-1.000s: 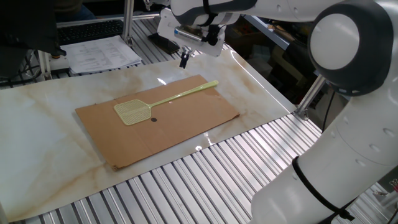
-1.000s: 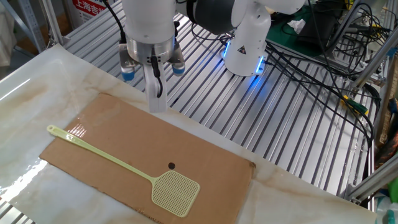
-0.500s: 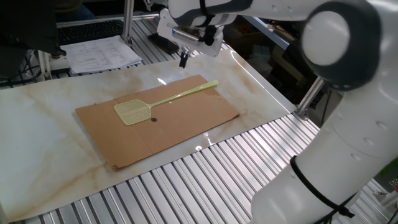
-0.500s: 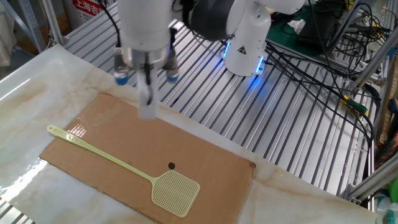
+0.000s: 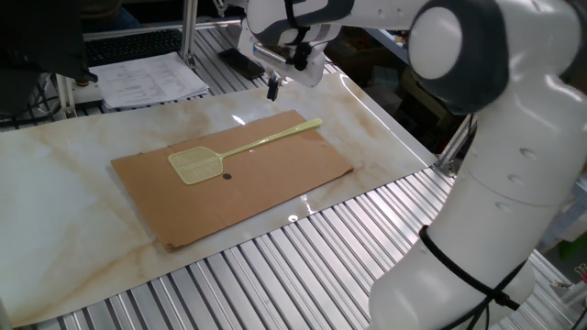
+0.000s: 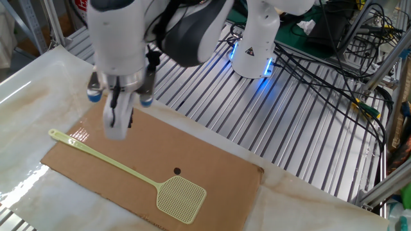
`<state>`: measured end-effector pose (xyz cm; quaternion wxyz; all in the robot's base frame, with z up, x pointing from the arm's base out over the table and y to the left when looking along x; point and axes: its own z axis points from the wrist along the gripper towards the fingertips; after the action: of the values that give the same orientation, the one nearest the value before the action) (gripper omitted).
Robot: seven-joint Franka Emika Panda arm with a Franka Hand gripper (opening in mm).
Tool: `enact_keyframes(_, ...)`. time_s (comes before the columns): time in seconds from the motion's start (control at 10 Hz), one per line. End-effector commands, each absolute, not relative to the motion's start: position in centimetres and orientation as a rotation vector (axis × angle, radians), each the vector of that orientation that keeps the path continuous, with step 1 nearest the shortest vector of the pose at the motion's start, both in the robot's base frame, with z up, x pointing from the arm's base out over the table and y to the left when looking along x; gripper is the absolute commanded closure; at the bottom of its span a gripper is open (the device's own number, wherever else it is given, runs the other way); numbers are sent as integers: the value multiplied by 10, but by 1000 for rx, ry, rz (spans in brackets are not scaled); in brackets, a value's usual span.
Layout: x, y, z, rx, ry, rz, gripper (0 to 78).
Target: Swat with a flyswatter
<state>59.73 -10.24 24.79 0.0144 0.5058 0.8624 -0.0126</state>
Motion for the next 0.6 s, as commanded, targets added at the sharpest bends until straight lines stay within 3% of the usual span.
enact_keyframes(0.1, 604, -115, 237, 1647, 2643, -34, 776)
enact_keyframes(0.6, 620, -131, 208, 1779, 2537, -27, 776)
